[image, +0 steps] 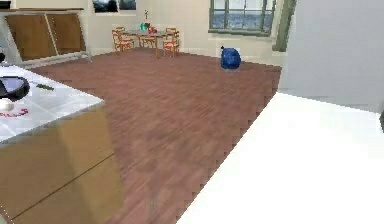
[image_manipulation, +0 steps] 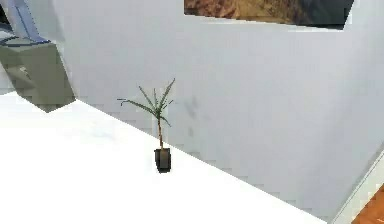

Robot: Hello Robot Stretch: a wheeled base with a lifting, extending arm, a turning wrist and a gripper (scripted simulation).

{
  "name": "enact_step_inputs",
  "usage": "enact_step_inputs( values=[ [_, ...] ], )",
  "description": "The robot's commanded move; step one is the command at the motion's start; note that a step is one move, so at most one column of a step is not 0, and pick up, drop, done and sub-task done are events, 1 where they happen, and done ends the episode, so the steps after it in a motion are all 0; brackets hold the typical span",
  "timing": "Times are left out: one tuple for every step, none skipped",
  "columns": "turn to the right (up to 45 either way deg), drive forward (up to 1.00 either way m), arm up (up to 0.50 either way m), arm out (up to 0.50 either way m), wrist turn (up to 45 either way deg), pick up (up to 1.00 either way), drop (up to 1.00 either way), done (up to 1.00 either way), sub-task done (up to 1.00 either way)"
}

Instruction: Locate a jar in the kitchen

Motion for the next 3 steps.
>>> enact_step_inputs(
  values=[
    [0.0, 1.0, 0.0, 0.0, 0.0, 0.0, 0.0, 0.0, 0.0],
    [0.0, 0.5, 0.0, 0.0, 0.0, 0.0, 0.0, 0.0, 0.0],
    [-24.0, 0.0, 0.0, 0.0, 0.0, 0.0, 0.0, 0.0, 0.0]
  ],
)
